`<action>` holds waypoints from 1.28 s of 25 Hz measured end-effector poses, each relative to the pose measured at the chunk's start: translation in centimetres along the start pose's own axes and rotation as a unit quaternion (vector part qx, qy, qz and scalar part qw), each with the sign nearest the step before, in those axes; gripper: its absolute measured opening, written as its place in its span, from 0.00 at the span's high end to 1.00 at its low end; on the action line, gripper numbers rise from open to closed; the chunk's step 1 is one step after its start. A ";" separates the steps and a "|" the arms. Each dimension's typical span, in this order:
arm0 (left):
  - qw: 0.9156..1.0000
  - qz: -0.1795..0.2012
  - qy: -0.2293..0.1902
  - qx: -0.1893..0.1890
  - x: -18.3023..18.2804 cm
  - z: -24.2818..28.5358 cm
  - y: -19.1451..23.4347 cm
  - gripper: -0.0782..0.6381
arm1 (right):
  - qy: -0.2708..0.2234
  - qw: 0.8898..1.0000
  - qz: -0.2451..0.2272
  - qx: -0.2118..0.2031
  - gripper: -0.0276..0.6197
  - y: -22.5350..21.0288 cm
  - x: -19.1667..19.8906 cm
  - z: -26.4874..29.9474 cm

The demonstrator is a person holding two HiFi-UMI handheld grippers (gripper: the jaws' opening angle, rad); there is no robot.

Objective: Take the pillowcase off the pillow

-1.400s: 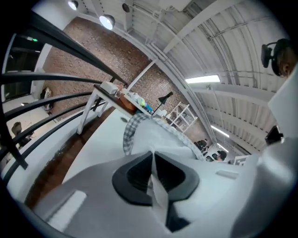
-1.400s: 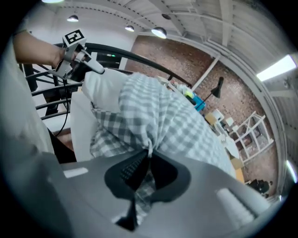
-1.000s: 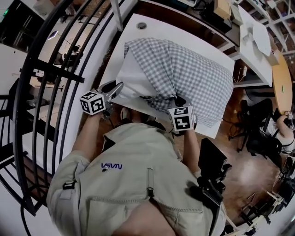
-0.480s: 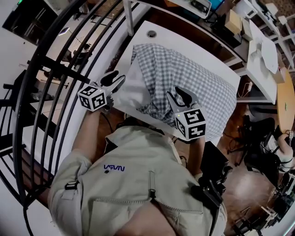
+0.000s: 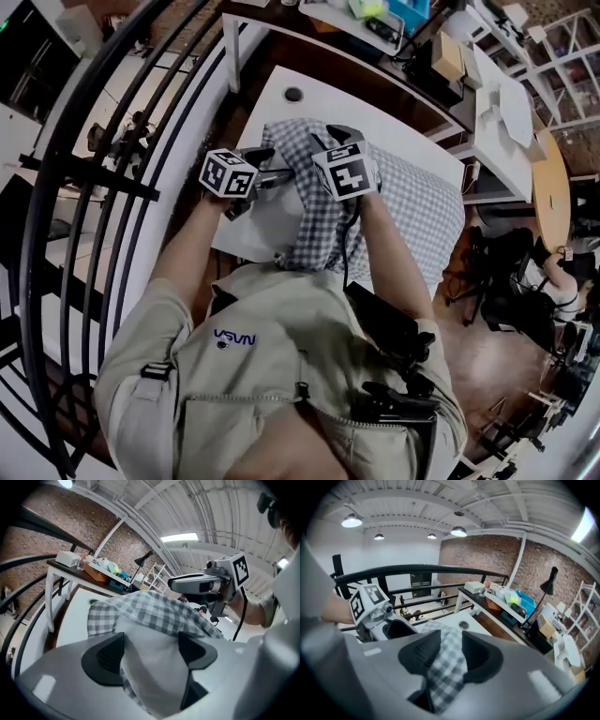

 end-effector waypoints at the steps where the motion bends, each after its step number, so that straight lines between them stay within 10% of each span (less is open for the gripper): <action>1: 1.000 -0.007 0.001 0.011 0.1 0.5 -0.1 0.41 | 0.017 1.000 -0.010 0.001 0.73 -0.1 -0.3 1.3; 7: 0.999 0.021 -0.038 0.010 -0.7 -0.8 -3.5 0.80 | 0.114 0.991 -0.063 0.015 0.85 -1.4 0.6 4.9; 14: 0.982 0.136 -0.128 0.002 -3.8 -6.6 -9.3 0.85 | 0.074 0.987 -0.066 0.128 0.95 -7.9 -2.1 0.1; 20: 0.971 0.049 -0.232 -0.018 -5.6 -10.8 -8.6 0.85 | 0.117 0.973 -0.022 0.196 0.95 -15.0 3.1 -4.4; 25: 0.979 -0.032 -0.190 -0.065 -2.8 -7.3 -2.7 0.85 | 0.154 0.970 0.022 0.189 0.95 -15.0 10.2 -2.4; 32: 0.986 0.006 -0.127 -0.106 -2.6 -4.2 -0.6 0.68 | 0.069 0.974 0.055 0.208 0.79 -12.5 9.0 -4.2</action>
Point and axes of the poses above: the fingertips, and each gripper's own axes: z forward along the fingers, y to its left, x out of its underside, the point moved 7 cm from there along -z, backward along the fingers, and after that the axes turned 8 degrees about -x, right-handed, at the moved point
